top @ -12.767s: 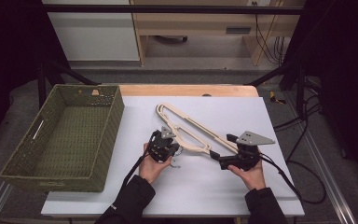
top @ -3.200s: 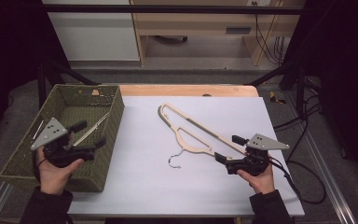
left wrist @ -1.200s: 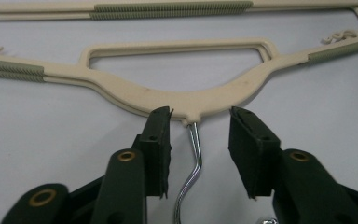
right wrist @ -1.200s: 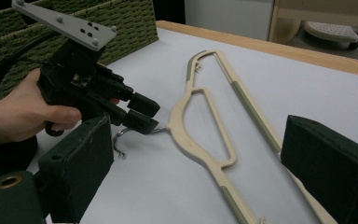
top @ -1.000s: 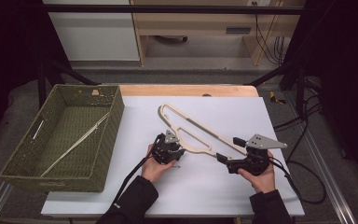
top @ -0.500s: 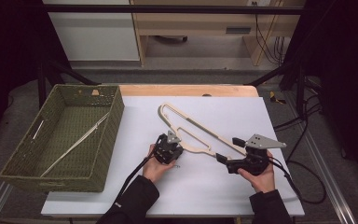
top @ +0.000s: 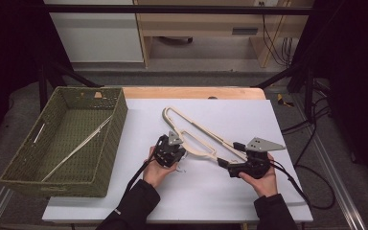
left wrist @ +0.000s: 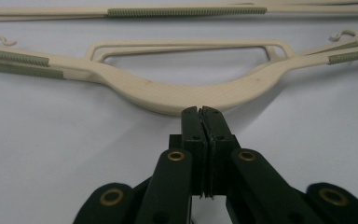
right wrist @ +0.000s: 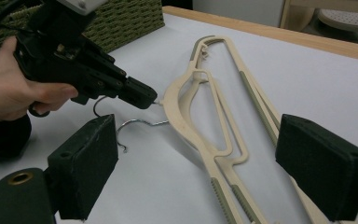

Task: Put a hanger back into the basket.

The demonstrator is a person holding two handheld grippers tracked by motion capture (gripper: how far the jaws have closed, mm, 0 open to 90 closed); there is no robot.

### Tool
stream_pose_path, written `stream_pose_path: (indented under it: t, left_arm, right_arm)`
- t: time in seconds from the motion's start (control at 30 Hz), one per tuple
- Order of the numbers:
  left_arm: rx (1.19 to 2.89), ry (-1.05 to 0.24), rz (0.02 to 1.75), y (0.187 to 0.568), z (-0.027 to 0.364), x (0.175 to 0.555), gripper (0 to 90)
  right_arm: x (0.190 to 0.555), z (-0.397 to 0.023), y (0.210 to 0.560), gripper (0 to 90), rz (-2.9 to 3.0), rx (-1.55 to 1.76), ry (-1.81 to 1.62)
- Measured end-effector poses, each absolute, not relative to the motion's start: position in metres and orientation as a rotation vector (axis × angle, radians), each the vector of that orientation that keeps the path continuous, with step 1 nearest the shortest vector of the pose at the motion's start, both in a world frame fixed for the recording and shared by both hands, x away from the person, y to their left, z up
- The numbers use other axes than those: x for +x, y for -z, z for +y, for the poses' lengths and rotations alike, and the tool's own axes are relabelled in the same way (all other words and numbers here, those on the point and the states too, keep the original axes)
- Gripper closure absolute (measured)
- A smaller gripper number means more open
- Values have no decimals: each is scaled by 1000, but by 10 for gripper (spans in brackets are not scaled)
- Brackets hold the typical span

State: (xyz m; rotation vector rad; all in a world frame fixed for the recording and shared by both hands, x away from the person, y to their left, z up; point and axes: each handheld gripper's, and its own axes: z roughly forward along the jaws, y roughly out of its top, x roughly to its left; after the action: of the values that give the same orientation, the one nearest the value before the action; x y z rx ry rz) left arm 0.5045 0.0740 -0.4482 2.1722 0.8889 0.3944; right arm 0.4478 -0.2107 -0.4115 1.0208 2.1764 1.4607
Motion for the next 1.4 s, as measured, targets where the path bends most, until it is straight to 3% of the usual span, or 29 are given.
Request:
stream_pose_path:
  t: [0.67,1.4]
  left_arm:
    - [2230,-433,824,406,68,483,886]
    - [2267,-439,789,400,64,483,885]
  right_arm:
    - [476,-151,421,244,2291,919,-1414]
    - [490,-122,451,569,2422,871,-1123]
